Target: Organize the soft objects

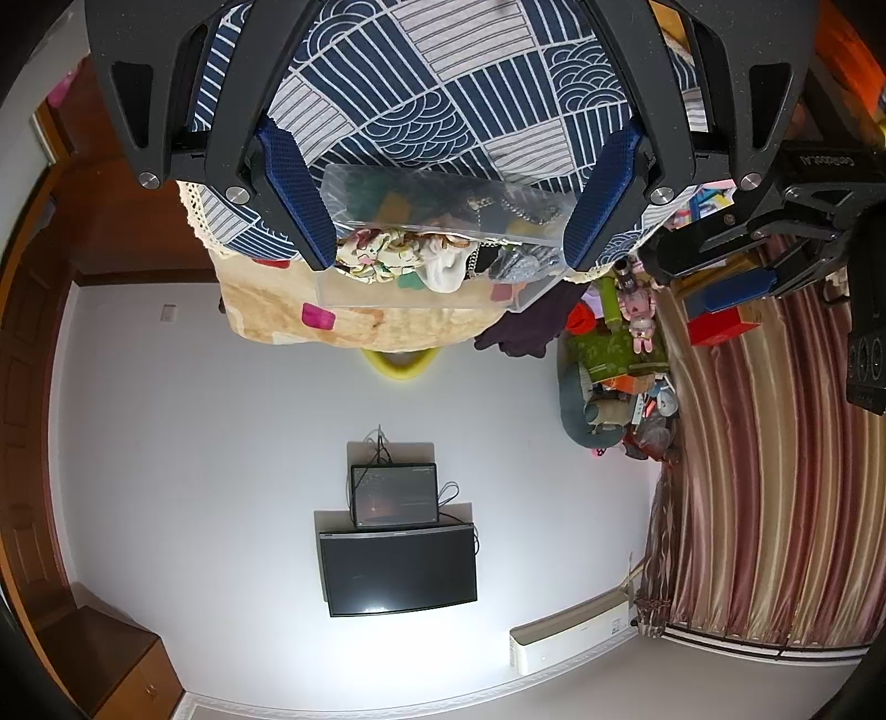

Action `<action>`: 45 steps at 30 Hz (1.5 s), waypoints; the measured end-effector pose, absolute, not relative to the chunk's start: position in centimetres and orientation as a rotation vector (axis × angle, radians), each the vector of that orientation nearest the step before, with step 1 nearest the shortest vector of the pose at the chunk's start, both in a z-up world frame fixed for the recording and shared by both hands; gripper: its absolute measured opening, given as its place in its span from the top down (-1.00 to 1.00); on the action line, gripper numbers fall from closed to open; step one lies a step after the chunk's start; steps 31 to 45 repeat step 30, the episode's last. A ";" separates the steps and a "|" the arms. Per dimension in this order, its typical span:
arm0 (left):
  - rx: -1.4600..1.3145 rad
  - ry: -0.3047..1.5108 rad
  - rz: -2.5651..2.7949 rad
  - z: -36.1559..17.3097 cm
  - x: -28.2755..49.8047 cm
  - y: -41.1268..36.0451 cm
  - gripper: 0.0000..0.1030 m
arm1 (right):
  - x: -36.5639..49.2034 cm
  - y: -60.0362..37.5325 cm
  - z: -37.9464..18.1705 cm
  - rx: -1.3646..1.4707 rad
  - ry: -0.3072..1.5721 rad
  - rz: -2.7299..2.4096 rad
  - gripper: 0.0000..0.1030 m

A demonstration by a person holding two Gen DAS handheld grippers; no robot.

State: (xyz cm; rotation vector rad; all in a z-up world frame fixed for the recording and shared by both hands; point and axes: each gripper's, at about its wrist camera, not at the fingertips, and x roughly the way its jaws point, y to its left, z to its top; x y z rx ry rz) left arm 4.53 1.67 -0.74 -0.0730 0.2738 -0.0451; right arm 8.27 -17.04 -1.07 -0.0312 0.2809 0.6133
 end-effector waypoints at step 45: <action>-0.093 0.273 -0.067 -0.6 4.2 1.6 -1.00 | 8.2 -16.8 -1.0 -0.029 0.279 0.614 -0.66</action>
